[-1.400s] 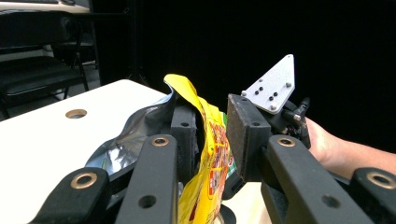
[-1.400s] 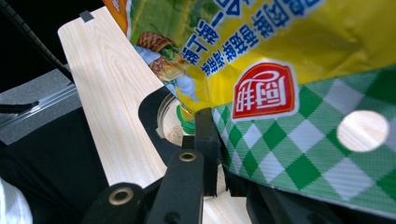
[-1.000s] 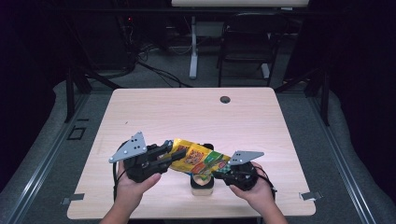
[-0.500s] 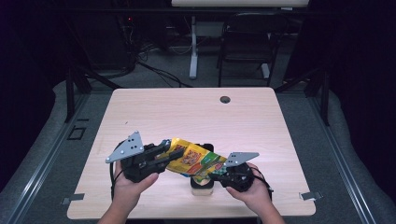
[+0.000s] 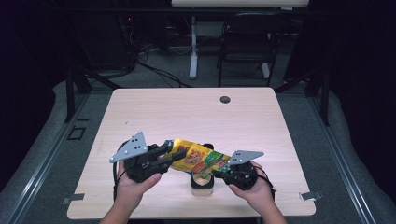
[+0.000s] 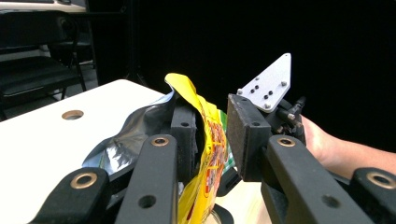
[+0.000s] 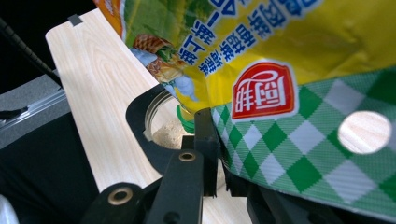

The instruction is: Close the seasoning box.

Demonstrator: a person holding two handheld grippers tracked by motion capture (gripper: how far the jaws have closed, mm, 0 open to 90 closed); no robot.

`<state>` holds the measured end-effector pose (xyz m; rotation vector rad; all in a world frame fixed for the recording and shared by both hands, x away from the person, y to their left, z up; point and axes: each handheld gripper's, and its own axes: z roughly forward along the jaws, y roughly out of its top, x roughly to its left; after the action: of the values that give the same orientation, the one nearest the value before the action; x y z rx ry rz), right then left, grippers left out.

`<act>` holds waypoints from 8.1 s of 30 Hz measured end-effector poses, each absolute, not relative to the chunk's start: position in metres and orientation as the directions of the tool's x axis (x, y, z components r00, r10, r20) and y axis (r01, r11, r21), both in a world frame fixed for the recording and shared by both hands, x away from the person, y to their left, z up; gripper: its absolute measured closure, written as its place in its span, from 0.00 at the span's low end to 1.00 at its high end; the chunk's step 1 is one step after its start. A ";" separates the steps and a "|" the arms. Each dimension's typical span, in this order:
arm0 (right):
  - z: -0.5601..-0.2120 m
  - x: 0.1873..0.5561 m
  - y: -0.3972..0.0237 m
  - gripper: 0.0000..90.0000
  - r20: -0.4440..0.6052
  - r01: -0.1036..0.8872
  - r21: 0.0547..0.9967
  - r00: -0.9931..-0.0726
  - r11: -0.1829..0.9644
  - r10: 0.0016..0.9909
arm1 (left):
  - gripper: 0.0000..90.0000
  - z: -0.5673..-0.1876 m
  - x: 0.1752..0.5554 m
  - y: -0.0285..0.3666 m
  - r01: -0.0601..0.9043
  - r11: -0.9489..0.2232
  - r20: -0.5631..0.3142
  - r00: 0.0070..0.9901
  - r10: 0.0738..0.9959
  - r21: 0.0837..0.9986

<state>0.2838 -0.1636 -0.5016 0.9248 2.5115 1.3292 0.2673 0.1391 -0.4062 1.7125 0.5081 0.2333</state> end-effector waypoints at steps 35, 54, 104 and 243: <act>-0.498 0.282 -0.164 0.96 0.160 0.424 0.793 -0.837 0.437 0.523 | 0.81 -0.406 0.270 0.145 0.209 -0.120 -0.131 0.874 0.468 0.971; -0.499 0.283 -0.162 0.95 0.145 0.435 0.798 -0.810 0.418 0.568 | 0.81 -0.407 0.269 0.144 0.209 -0.123 -0.130 0.876 0.465 0.970; -0.499 0.280 -0.147 0.94 0.150 0.405 0.835 -0.818 0.371 0.555 | 0.79 -0.431 0.270 0.186 0.256 -0.114 -0.161 0.836 0.525 0.960; -0.477 0.284 -0.117 1.00 0.077 0.311 0.868 -0.854 0.387 0.514 | 0.61 -0.548 0.276 0.246 0.464 -0.206 -0.245 0.735 0.632 0.861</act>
<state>0.2842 -0.1165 -0.4766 0.7367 2.4398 1.4579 0.2762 0.2462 -0.5481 1.8511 0.8505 0.1930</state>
